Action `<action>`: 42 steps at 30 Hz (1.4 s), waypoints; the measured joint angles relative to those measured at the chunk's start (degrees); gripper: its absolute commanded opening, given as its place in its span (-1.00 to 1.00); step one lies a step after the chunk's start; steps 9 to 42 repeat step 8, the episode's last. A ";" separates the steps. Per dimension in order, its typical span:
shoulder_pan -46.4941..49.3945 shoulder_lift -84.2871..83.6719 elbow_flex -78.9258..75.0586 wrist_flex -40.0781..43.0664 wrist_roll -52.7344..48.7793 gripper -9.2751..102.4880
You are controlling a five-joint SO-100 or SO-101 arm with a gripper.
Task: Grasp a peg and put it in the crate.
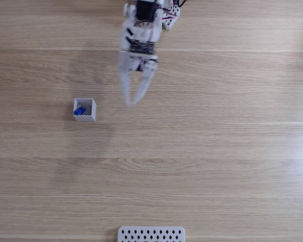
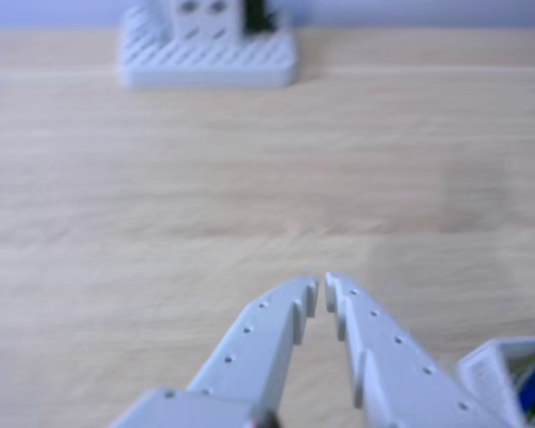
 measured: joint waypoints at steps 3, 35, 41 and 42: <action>-3.08 5.98 2.29 6.15 0.00 -0.85; -4.48 15.03 7.56 14.85 0.00 -0.85; -4.48 15.03 7.56 14.85 0.00 -0.85; -4.48 15.03 7.56 14.85 0.00 -0.85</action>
